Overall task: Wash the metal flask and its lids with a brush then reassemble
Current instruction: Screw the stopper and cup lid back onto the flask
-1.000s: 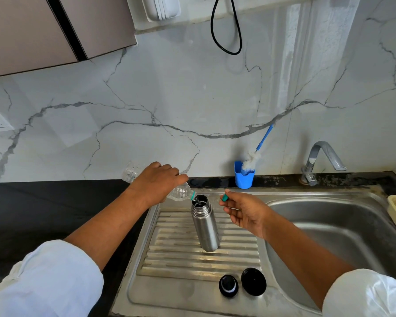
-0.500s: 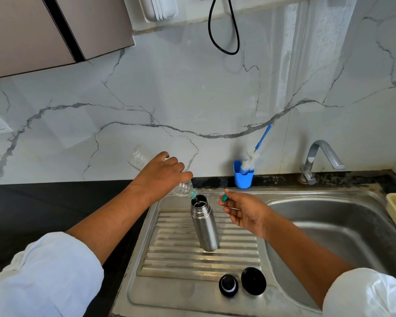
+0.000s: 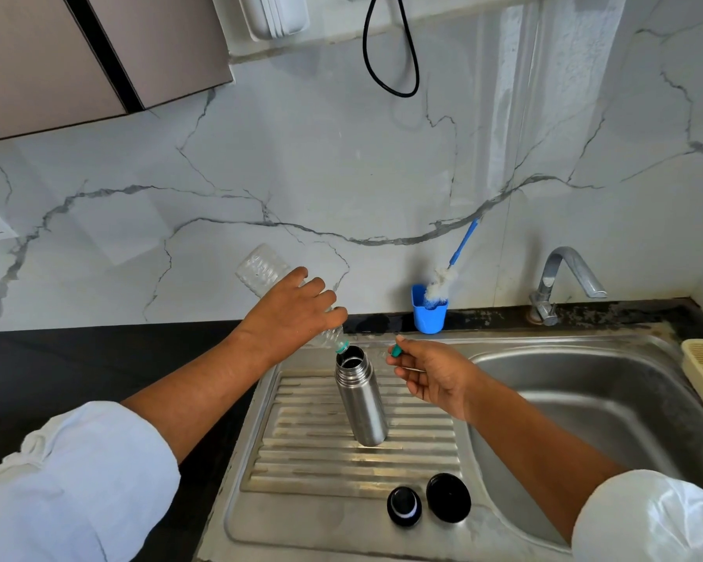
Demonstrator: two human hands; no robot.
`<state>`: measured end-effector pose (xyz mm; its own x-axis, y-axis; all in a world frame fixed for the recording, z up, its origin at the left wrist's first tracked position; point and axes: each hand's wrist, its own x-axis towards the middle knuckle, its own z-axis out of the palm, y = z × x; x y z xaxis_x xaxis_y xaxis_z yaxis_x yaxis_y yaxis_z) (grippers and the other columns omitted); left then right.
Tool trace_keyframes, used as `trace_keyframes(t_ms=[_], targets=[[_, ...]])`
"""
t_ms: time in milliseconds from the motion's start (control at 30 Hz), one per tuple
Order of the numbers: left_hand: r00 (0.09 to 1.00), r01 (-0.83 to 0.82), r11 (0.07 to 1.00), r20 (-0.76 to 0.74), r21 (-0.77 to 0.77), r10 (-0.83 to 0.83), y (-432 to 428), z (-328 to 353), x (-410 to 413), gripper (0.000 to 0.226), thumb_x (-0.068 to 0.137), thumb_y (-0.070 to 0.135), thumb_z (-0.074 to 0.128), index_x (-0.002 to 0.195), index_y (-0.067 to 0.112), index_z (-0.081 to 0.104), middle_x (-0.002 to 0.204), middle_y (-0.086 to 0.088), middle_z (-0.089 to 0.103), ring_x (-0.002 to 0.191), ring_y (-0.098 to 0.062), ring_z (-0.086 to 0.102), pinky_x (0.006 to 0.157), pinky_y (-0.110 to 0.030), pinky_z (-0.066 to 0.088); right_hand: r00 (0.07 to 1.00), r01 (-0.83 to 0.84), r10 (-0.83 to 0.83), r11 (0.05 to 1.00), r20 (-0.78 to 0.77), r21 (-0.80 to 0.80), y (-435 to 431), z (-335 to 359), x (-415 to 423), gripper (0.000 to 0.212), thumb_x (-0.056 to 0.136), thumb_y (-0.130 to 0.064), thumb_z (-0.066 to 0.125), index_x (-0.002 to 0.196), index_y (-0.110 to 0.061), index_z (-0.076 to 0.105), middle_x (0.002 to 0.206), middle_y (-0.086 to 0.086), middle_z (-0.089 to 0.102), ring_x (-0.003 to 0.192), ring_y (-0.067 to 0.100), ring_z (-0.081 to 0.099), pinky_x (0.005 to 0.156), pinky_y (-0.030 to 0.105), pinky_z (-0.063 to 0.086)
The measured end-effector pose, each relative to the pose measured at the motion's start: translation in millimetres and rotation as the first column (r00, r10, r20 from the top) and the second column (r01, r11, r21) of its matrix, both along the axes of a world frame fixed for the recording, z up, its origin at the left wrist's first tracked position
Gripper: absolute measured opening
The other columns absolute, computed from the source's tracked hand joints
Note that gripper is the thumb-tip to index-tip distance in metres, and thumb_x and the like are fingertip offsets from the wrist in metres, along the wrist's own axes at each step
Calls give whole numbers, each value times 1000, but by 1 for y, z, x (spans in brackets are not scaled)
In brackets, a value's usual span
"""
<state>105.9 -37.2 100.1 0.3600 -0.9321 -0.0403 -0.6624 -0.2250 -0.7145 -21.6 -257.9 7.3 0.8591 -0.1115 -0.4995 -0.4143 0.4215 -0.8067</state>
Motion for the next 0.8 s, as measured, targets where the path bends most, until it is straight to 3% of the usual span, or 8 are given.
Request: trace_keyframes(t_ms=[233, 600, 800], targets=[[999, 19, 998, 25, 56, -20, -3, 0, -2, 71, 59, 3, 91, 121, 22, 61, 102, -3, 66, 97, -27, 63, 96, -48, 48, 1000, -10, 10, 1000, 1, 6, 3, 2, 0, 26, 96, -33, 69, 108, -11, 73, 110, 9, 77, 85, 15, 66, 73, 27, 49], [1000, 10, 998, 19, -61, -9, 4, -6, -4, 77, 62, 5, 92, 130, 20, 58, 115, -6, 67, 106, -29, 62, 98, -49, 48, 1000, -18, 18, 1000, 21, -6, 2, 3, -2, 25, 97, -33, 69, 107, -11, 73, 110, 9, 77, 87, 16, 66, 72, 28, 48], [996, -79, 947, -64, -311, 62, 14, -16, -2, 80, 56, -8, 85, 127, 21, 62, 114, -3, 66, 104, -28, 62, 95, -47, 47, 999, -12, 13, 1000, 49, -22, 1, 1, -4, 25, 95, -32, 71, 111, -13, 71, 107, 7, 78, 88, 15, 67, 73, 28, 49]])
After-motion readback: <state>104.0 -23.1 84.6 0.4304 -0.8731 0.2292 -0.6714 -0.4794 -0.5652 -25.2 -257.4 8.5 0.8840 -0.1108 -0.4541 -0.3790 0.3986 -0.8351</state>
